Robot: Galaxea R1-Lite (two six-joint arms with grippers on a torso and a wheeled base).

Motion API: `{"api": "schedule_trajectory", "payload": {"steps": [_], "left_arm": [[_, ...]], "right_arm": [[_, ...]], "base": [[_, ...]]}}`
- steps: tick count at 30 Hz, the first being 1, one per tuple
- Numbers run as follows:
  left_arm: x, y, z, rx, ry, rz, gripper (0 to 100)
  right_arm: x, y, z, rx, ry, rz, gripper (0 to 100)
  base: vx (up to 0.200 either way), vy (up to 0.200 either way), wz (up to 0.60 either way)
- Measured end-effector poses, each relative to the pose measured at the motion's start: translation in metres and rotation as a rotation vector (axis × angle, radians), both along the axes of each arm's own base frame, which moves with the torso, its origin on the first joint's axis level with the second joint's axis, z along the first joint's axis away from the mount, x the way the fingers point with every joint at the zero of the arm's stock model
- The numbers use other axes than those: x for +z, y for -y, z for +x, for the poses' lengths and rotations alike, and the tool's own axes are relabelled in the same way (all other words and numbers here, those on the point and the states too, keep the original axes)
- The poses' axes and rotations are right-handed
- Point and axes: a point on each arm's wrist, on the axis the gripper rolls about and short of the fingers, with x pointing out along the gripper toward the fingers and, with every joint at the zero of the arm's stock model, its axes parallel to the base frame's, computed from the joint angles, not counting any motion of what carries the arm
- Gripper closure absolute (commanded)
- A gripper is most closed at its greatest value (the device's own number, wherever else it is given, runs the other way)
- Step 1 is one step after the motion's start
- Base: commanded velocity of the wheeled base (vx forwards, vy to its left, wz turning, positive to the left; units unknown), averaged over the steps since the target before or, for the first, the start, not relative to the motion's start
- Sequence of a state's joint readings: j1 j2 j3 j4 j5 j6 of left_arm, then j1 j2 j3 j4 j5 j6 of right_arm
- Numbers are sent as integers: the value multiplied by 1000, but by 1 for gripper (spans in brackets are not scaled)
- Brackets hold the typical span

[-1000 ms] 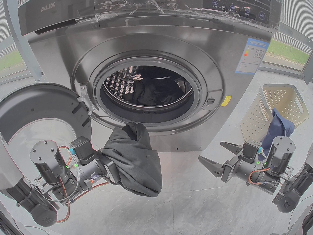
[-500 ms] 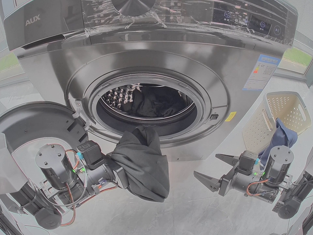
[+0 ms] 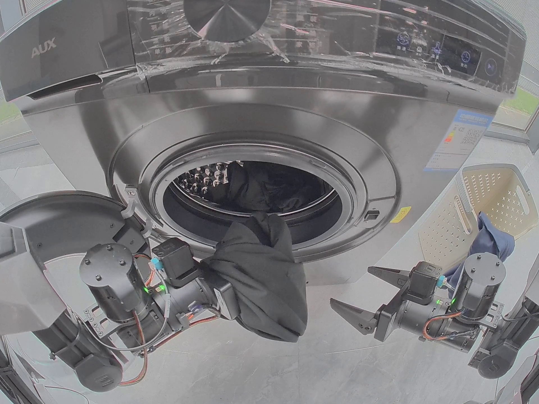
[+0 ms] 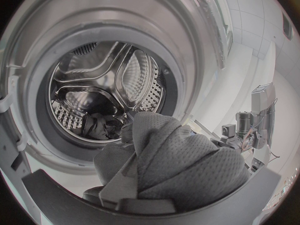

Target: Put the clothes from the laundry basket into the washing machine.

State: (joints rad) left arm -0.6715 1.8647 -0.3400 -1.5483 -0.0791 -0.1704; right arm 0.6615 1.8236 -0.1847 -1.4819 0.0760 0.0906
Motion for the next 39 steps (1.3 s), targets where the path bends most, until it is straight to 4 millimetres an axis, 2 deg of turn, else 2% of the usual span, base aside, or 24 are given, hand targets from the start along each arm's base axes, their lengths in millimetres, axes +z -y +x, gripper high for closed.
{"api": "schedule_trajectory", "payload": {"steps": [6, 17, 26, 39], "left_arm": [[-3, 16, 24, 10, 29, -7, 100], [-11, 42, 89, 61, 92, -57, 100], [-12, 49, 136, 136, 101, -69, 100], [2, 60, 184, 219, 111, -90, 100]], "right_arm": [[0, -2, -2, 12, 0, -2, 0], [0, -3, -4, 22, 0, -1, 0], [0, -4, -5, 25, -2, -2, 0], [-1, -5, -4, 25, -5, -2, 0]], "base": [[0, 0, 0], [0, 0, 0], [0, 0, 0], [0, 0, 0]]}}
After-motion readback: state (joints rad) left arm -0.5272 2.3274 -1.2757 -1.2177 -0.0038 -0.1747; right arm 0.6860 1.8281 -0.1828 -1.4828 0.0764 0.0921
